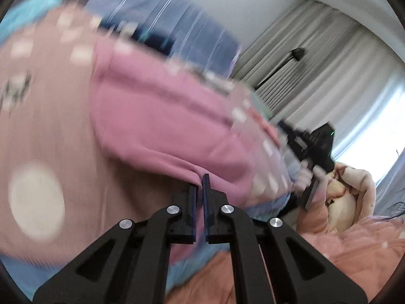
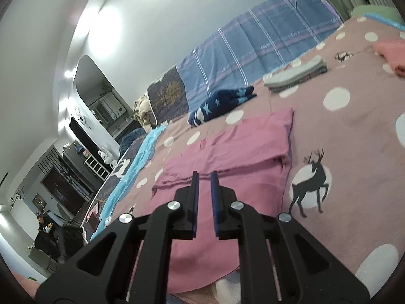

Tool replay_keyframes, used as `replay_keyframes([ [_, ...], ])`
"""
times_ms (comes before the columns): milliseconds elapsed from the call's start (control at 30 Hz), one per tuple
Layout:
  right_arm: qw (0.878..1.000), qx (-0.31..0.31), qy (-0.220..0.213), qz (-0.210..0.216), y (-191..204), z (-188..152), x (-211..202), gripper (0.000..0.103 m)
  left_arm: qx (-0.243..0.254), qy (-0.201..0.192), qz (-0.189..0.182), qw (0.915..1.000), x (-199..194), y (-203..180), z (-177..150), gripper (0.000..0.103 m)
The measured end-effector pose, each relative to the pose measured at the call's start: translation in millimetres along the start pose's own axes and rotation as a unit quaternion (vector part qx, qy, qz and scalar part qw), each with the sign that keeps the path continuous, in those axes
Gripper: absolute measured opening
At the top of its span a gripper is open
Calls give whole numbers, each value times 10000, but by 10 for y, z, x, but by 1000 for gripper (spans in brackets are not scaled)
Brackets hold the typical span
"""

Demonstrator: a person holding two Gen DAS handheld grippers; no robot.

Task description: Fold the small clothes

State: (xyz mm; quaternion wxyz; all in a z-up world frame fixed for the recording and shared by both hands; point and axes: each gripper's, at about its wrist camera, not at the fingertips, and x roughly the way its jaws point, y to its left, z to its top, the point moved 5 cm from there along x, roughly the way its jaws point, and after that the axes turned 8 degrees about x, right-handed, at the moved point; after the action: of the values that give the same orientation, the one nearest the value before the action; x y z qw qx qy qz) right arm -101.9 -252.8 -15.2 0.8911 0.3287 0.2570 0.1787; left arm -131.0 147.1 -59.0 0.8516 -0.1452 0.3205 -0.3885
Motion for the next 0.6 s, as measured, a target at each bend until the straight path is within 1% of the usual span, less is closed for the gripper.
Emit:
replay_keyframes([
  [33,10000,-14,-61,25,15,14,-32,11,105,-144,-24,9998,-43,-48,91,3],
  [67,9999,-30,-146,75,32,34,-86,11,217,-370,-80,9990,-102,-85,233,3],
  [133,9997,-42,-202,110,41,52,-128,7,331,-731,-170,9966,-167,-120,484,3],
  [200,9998,-69,-201,58,27,54,-142,6,403,-904,-85,9951,-138,-85,657,4],
  [267,9999,-79,-96,-93,-24,41,-119,6,341,-888,-82,9954,-89,-27,717,3],
  [333,9993,-38,194,-318,-169,-22,-57,13,325,-773,-26,9965,-2,31,708,3],
  [400,9973,-14,385,-626,-346,-93,7,32,290,-642,23,9975,99,80,688,3],
  [467,9937,98,627,-921,-547,-160,110,38,187,-572,48,9982,148,151,654,4],
  [533,9877,389,937,-1189,-800,-236,252,42,119,-566,75,9983,145,225,613,4],
  [567,9851,481,1066,-1265,-890,-273,314,46,84,-571,86,9983,147,245,606,4],
  [600,9836,511,1138,-1299,-939,-305,352,46,60,-572,105,9983,146,259,597,4],
])
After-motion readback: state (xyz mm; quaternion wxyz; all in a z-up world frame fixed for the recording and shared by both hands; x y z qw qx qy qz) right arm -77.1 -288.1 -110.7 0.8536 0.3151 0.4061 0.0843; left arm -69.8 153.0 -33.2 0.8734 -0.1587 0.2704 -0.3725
